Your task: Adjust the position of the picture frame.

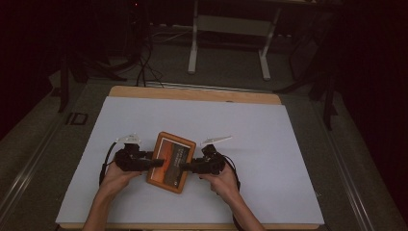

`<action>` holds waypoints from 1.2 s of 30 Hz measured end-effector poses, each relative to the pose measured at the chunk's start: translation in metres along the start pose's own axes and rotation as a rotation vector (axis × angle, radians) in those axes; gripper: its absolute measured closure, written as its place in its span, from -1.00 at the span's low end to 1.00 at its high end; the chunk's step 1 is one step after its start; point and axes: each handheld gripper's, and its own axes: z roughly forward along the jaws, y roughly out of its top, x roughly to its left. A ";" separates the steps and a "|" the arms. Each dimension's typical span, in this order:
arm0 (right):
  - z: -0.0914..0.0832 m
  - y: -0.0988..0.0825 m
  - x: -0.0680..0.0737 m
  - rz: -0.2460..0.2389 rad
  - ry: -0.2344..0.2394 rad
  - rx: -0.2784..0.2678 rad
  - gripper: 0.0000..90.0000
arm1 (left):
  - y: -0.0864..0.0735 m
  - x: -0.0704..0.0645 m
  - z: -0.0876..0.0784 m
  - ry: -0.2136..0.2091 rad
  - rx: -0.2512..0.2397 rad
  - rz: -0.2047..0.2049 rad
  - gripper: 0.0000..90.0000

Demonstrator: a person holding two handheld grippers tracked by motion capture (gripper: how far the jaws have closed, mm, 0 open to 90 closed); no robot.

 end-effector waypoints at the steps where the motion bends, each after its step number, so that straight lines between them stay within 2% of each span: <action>1: -0.001 0.001 0.001 -0.009 -0.001 0.001 0.42 | 0.000 -0.001 -0.001 0.005 -0.009 0.006 0.15; 4: -0.005 0.004 0.003 -0.039 -0.007 -0.007 0.44 | 0.000 -0.004 -0.002 0.009 -0.022 0.019 0.20; 8: -0.015 0.008 0.002 -0.065 -0.015 -0.030 0.42 | 0.003 -0.015 0.002 0.023 -0.031 0.066 0.25; 13: -0.030 0.011 -0.001 -0.101 -0.036 -0.023 0.41 | 0.008 -0.026 0.011 0.033 -0.061 0.080 0.26; 18: -0.046 0.011 -0.005 -0.116 -0.042 -0.034 0.36 | 0.014 -0.039 0.017 0.033 -0.080 0.096 0.31; 24: -0.061 0.012 -0.009 -0.153 -0.051 -0.010 0.34 | 0.016 -0.050 0.026 0.031 -0.078 0.100 0.34; 30: -0.068 0.009 -0.015 -0.193 -0.044 0.035 0.29 | 0.014 -0.066 0.034 0.065 -0.069 0.123 0.37; 36: -0.075 0.007 -0.018 -0.204 -0.050 0.053 0.27 | 0.012 -0.070 0.041 0.047 -0.066 0.108 0.38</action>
